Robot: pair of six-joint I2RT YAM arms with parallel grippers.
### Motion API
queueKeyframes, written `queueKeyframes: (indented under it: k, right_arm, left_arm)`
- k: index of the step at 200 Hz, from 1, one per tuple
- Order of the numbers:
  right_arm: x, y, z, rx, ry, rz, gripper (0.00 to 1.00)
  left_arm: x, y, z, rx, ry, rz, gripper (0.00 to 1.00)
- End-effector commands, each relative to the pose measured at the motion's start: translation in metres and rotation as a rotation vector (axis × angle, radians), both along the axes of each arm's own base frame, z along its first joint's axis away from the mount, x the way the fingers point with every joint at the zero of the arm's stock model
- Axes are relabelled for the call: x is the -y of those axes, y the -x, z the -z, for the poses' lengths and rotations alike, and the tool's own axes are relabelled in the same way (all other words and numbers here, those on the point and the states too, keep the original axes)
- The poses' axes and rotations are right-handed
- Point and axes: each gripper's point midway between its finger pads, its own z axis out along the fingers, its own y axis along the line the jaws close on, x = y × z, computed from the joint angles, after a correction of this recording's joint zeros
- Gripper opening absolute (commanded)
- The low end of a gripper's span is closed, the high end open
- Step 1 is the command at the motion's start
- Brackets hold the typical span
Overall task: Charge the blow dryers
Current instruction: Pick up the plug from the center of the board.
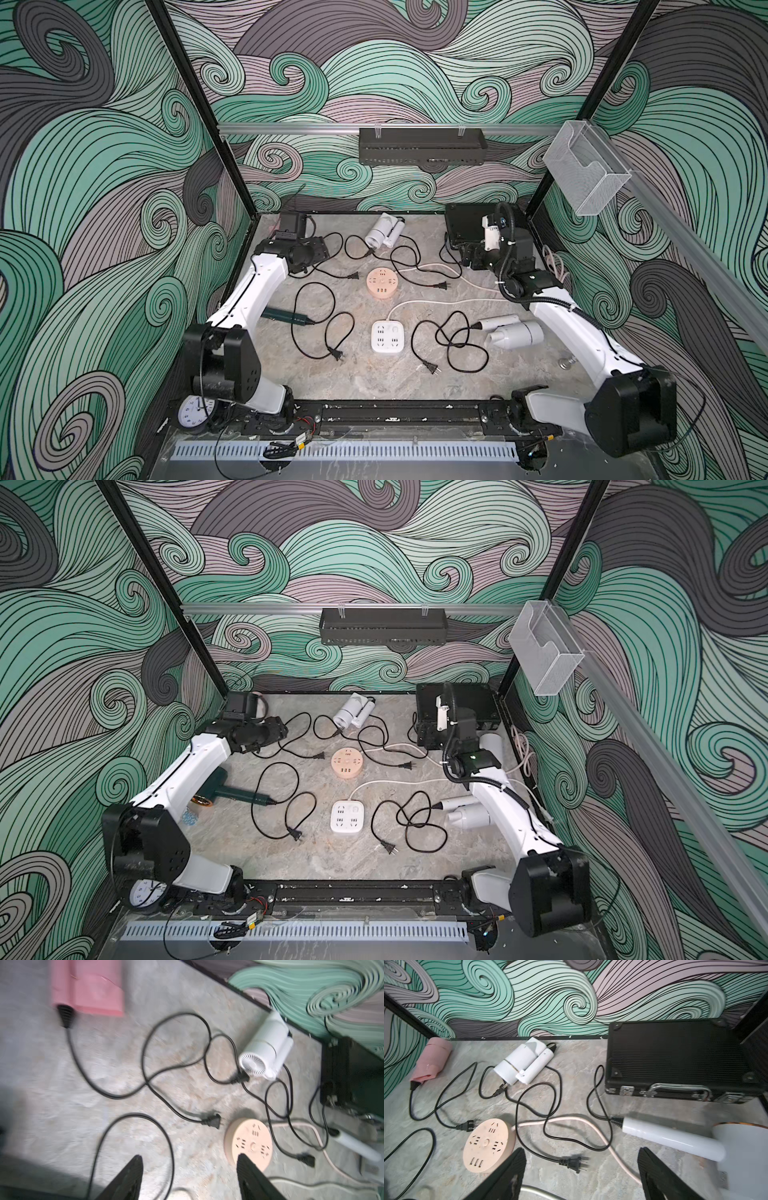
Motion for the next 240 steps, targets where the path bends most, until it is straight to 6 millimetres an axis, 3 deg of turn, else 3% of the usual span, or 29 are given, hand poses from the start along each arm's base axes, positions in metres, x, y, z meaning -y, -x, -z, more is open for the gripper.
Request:
queueKeyframes:
  k: [1, 30, 56, 100, 157, 240]
  right_arm:
    - [-0.025, -0.007, 0.012, -0.078, -0.014, -0.073, 0.81]
    - [-0.052, -0.018, 0.012, -0.099, -0.033, -0.143, 0.77]
    - [-0.069, -0.022, 0.018, -0.119, -0.05, -0.193, 0.73]
    - [-0.079, -0.021, 0.034, -0.165, -0.061, -0.242, 0.64]
    - [-0.078, -0.023, 0.027, -0.116, -0.058, -0.244, 0.62]
    - [-0.08, -0.019, 0.037, -0.156, -0.061, -0.257, 0.58]
  left_arm:
    - [0.049, 0.006, 0.017, -0.124, 0.09, 0.193, 0.7]
    - [0.087, -0.018, 0.026, -0.161, 0.1, 0.375, 0.67]
    - [0.107, -0.041, 0.039, -0.178, 0.052, 0.493, 0.62]
    - [0.116, -0.072, 0.07, -0.196, -0.041, 0.62, 0.52]
    - [0.119, -0.091, 0.106, -0.2, -0.104, 0.699, 0.52]
    - [0.118, -0.128, 0.131, -0.128, -0.206, 0.708, 0.54]
